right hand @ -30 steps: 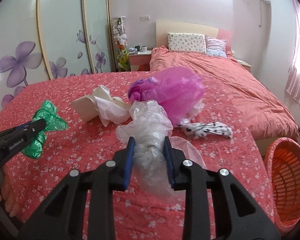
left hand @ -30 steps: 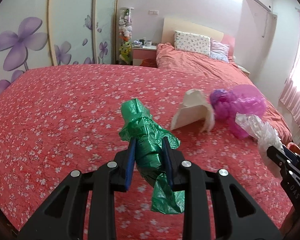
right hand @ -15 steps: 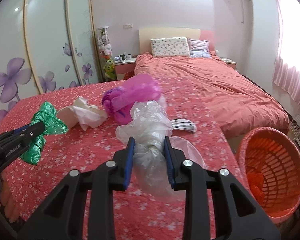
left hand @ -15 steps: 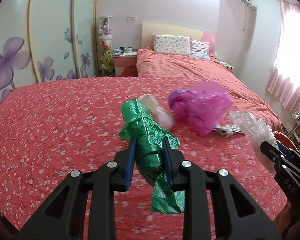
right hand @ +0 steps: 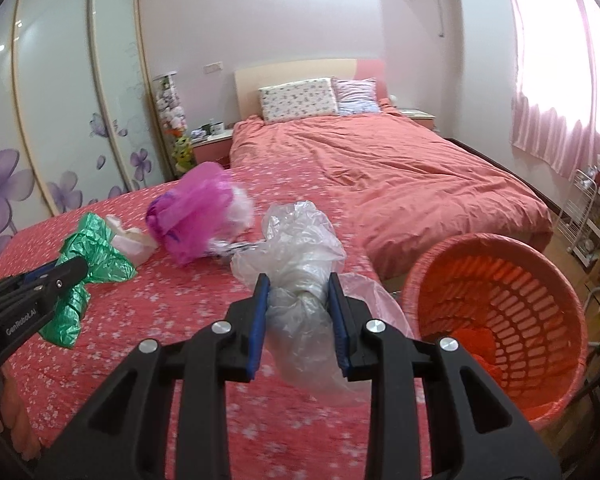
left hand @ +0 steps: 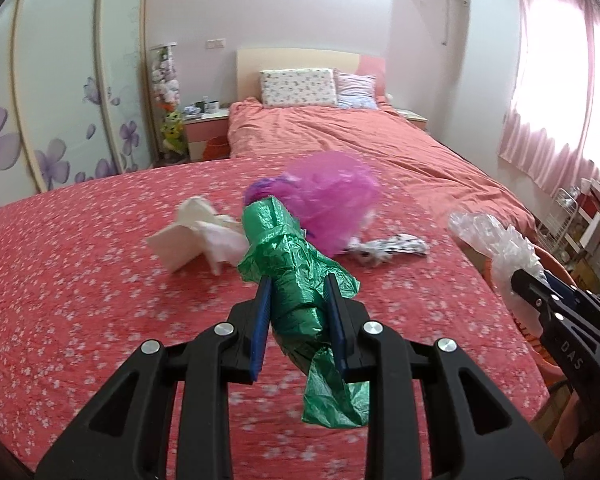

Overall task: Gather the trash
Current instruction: 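Carry the green bag and clear plastic over the orange basket with both tools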

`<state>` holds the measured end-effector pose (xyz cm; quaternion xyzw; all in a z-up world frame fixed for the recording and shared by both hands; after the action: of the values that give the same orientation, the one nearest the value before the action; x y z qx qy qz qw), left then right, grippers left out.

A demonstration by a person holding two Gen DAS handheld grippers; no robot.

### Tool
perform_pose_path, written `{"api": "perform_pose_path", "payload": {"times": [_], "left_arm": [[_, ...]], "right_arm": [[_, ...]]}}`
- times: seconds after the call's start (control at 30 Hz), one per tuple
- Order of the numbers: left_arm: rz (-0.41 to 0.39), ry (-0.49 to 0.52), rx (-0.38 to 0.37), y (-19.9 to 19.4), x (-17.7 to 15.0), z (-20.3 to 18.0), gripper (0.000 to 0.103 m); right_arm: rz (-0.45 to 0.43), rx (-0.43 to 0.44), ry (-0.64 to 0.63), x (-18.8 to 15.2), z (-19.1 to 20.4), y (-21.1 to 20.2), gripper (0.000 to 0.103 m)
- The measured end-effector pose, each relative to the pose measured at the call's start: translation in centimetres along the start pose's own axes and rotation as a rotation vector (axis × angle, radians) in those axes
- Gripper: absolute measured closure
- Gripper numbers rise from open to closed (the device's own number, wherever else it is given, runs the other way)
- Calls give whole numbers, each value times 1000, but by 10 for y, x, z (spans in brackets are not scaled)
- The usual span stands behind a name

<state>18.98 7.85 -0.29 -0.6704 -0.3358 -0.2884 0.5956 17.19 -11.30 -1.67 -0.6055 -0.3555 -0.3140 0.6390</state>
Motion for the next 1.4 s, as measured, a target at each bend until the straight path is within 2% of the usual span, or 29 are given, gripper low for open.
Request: {"api": "perform_pose_path", "payload": {"times": [0.63,1.03,1.4], "left_arm": [[34,131,-163,14,-17,-104,76],[58,188,-247,20,-27,-159,76],[101,196,-334,32,-33,-196,76]], "right_arm": [[-33,-190,132,-20,-104,-19,74],[-17,-250,205,-39,-144,-20,74],[-11,-273,262,-49,-177,-18,74]]}}
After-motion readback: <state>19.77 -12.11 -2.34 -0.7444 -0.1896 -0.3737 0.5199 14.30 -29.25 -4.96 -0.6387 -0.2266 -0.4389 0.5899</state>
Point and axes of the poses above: each gripper's, at about its wrist camera, not at the fingertips, and y roughly the way its jaws point, z to its left, x to its top, the point moved 3 cm from there along y, roughly the way its jaws point, and after that the axes turned 7 degrees about -y, right-handed, at the moved point
